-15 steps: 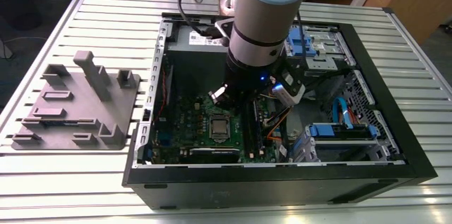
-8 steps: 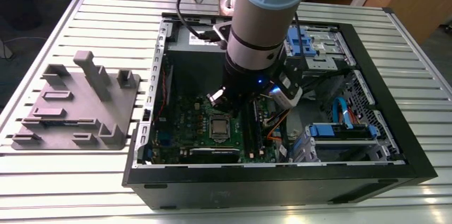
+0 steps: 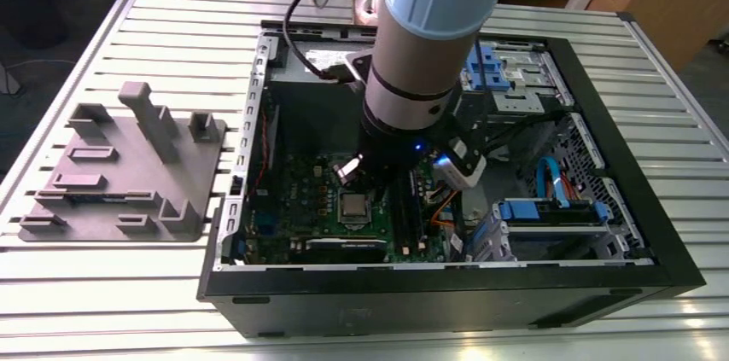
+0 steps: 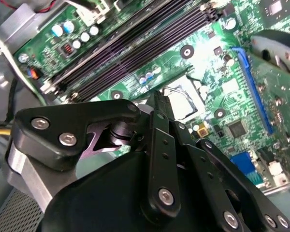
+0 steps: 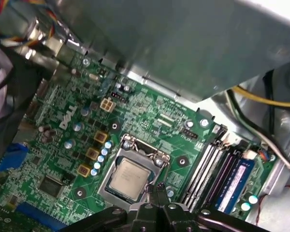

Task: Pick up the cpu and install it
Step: 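Install the first cpu locking lever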

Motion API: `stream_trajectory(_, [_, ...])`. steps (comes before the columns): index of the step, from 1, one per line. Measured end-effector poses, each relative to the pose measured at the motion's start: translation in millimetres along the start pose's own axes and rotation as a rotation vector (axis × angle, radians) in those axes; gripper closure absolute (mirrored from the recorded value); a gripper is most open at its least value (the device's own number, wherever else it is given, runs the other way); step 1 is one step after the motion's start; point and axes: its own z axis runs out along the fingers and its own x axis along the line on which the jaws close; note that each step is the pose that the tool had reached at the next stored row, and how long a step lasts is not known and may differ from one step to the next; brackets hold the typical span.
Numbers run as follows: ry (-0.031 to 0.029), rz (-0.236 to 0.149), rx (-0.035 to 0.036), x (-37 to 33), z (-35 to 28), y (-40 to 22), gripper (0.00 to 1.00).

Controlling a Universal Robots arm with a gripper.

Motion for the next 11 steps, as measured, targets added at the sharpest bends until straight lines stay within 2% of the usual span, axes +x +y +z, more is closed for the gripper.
stream_trajectory(5, [-0.0008, 0.0, -0.0013, 2.5, 8.8, -6.0, 0.9])
stream_trajectory(11, [-0.0033, 0.0, -0.0062, 5.7, 14.5, -13.0, 0.9])
